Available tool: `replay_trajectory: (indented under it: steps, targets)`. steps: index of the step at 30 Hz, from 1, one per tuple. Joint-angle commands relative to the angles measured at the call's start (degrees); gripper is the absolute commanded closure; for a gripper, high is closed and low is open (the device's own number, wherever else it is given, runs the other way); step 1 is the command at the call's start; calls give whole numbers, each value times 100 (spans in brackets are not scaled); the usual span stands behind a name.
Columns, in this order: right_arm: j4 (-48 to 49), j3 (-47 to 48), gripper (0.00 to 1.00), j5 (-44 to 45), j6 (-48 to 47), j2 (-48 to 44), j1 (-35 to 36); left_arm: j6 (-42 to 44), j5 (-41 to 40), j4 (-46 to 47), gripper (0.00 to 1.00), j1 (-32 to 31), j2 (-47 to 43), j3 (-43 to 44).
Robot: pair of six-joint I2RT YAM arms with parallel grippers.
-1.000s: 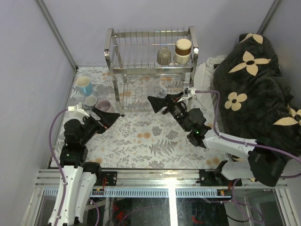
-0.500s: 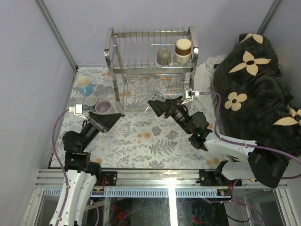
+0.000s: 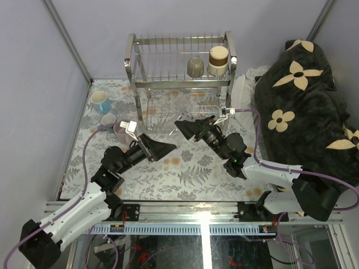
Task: Unload the cups from the dish rack
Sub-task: Place the cup at the center of the board.
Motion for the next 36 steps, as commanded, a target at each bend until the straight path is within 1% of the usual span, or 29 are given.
replay_trajectory:
  steps: [1, 6, 13, 16, 22, 26, 28, 30, 36]
  targets:
    - [633, 256, 100, 11, 46, -125, 36, 338, -873, 1157, 12, -430, 184, 77]
    - [726, 133, 100, 70, 49, -158, 41, 374, -1125, 1811, 12, -561, 195, -92]
    - [1148, 55, 100, -14, 324, 92, 42, 393, -1214, 2732, 21, -660, 671, -256]
    - [1213, 13, 100, 24, 290, 61, 38, 428, -1258, 3090, 22, -669, 687, -380]
    - [925, 181, 100, -363, -31, -32, 42, 700, -1262, 2769, 24, -669, 527, -225]
    - [955, 127, 100, -366, -64, -21, 42, 658, -1253, 2852, 25, -671, 489, -226]
    - [1002, 114, 100, -397, -81, -19, 38, 660, -1231, 2753, 25, -669, 494, -176]
    - [900, 140, 100, -459, -159, -47, 40, 644, -1243, 2715, 27, -668, 467, -150]
    - [789, 141, 100, -588, -415, -147, 37, 426, -1210, 2707, 27, -669, 461, -95]
